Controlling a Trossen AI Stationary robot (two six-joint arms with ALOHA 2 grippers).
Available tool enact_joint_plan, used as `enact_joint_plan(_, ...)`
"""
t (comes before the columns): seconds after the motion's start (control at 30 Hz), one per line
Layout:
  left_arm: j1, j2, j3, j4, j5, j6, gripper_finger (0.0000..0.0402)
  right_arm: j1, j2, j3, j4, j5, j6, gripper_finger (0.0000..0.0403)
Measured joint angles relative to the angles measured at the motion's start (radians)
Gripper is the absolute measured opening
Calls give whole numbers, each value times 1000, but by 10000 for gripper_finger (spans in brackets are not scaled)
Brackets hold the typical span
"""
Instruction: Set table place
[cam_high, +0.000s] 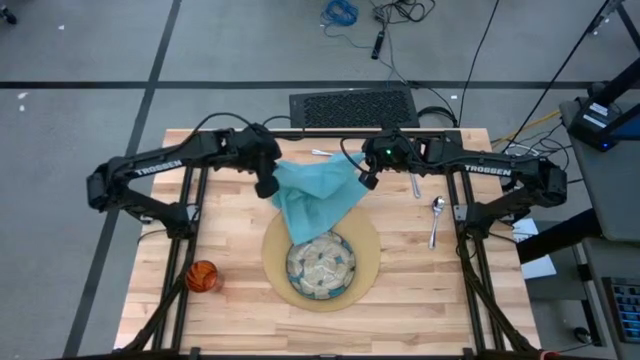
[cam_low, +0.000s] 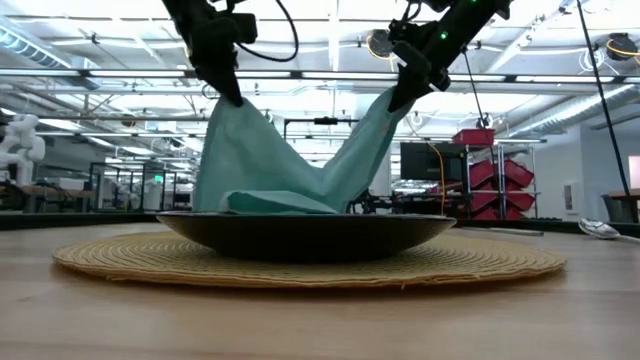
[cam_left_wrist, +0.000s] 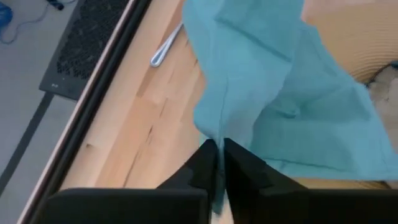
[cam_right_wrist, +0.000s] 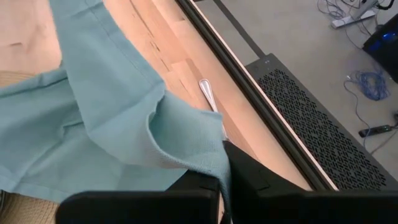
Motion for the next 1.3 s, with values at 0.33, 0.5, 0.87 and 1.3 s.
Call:
enact_joint_plan(0.33, 0, -21, 1, 3, -140, 1, 0, 0, 0, 0, 17, 8, -13, 0)
enact_joint_plan(0.5, -7, -83, 35, 3, -210, 1, 0, 1, -34, 32, 52, 45, -63, 0)
enact_joint_plan(0.87, -31, -259, 219, 103, -299, 74, 0, -13, -31, 437, -95, 53, -168, 0)
enact_joint_plan(1.3, 26, -236, 475, -75, -313, 125, 0, -104, 200, 1047, -523, 0, -158, 0)
